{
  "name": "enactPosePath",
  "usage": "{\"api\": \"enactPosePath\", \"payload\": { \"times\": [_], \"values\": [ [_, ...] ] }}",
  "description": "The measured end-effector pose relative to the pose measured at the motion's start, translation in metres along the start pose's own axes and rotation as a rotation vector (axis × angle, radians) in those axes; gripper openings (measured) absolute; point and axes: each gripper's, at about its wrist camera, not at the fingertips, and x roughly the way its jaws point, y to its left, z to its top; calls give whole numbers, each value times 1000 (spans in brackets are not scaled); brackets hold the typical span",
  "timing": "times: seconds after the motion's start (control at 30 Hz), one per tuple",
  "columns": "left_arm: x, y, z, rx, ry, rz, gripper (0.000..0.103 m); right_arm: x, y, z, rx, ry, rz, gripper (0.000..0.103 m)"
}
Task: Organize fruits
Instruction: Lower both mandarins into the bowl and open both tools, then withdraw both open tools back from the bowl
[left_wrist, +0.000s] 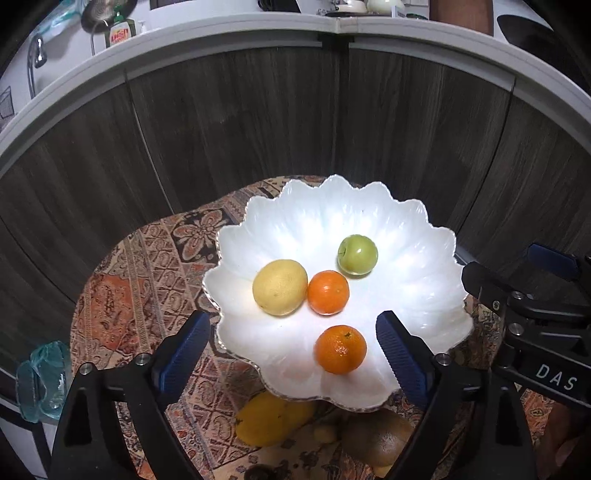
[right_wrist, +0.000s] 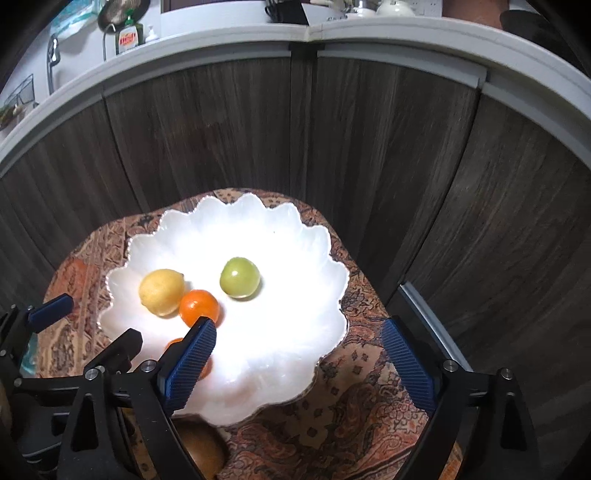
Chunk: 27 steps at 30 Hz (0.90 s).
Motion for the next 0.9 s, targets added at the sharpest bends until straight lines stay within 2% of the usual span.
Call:
{"api": "enactPosePath", "payload": {
  "times": [0.43, 0.9],
  "values": [
    [-46, 9, 2, 12, -66, 27, 95, -37, 4, 3, 21, -45, -1, 92],
    [-69, 34, -17, -28, -81, 54, 95, -62, 24, -3, -1, -73, -11, 92]
  ]
}}
